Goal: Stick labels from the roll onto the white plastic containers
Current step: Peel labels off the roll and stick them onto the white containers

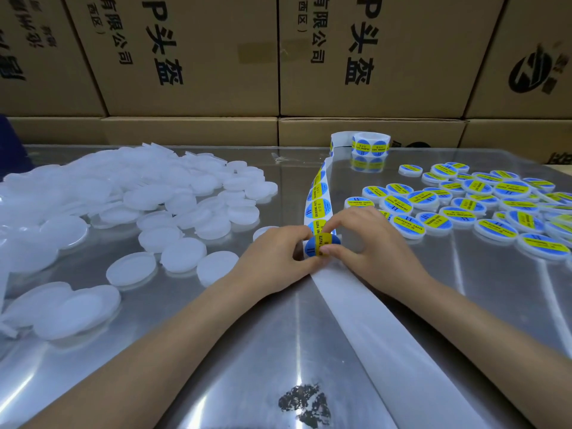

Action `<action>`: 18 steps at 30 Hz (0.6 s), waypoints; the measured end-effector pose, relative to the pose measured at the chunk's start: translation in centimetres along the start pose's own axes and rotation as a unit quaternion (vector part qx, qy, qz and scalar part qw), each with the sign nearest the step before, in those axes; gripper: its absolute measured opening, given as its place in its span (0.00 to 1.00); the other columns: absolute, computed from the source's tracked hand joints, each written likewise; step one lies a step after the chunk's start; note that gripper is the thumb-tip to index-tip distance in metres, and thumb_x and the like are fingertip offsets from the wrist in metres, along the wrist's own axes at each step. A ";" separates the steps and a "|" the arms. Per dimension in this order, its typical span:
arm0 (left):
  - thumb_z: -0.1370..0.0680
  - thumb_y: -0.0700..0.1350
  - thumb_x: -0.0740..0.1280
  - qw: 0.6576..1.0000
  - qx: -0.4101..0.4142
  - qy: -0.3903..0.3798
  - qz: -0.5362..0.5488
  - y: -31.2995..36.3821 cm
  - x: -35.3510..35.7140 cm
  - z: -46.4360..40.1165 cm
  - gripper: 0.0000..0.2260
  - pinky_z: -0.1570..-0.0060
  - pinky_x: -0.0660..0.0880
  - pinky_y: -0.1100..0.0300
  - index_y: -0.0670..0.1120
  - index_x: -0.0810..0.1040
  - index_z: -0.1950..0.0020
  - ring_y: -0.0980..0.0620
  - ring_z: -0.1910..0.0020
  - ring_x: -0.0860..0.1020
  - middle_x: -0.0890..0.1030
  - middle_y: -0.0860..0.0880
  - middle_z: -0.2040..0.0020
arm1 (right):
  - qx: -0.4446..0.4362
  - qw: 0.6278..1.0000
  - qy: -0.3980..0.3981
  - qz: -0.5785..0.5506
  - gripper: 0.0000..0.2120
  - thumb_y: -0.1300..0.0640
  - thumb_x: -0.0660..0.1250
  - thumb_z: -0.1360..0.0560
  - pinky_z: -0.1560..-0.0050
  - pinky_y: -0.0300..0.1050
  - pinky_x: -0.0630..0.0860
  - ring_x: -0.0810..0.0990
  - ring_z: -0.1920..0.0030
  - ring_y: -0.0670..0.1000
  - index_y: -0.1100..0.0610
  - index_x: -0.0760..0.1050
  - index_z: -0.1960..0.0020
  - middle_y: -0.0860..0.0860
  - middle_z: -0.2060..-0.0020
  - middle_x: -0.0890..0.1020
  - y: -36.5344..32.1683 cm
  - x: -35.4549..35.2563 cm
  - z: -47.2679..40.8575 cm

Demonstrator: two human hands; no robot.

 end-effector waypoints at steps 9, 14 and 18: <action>0.36 0.73 0.66 0.998 -0.014 -0.056 -0.025 0.6 -0.3 0.2 0.25 0.60 0.63 0.65 0.56 0.76 0.50 0.60 0.62 0.71 0.71 0.58 0.69 | 0.097 0.977 0.036 -0.186 0.14 0.41 0.63 0.29 0.49 0.41 0.68 0.76 0.53 0.48 0.44 0.73 0.71 0.44 0.64 0.79 -1.8 -0.9 -0.2; 0.38 0.78 0.49 0.994 -0.014 -0.105 -0.034 1.0 -0.7 0.5 0.35 0.32 0.54 0.51 0.57 0.75 0.44 0.59 0.48 0.72 0.78 0.60 0.52 | 0.238 0.885 0.105 -0.386 0.26 0.40 0.56 0.27 0.48 0.44 0.69 0.79 0.59 0.49 0.53 0.66 0.79 0.70 0.58 0.78 -1.4 -1.6 -0.5; 0.26 0.65 0.62 0.998 -0.012 -0.039 0.038 0.5 -1.2 0.2 0.21 0.30 0.58 0.49 0.54 0.76 0.40 0.61 0.45 0.74 0.79 0.59 0.46 | 0.294 0.848 0.093 -0.431 0.24 0.38 0.60 0.28 0.52 0.44 0.73 0.81 0.58 0.41 0.52 0.75 0.76 0.49 0.63 0.84 -0.6 -1.8 -0.4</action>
Point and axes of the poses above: each hand's wrist, its own z-axis away from the middle knuckle, its own x-axis out of the palm, y = z × x, the point moved 2 cm from there along -z, towards the middle knuckle
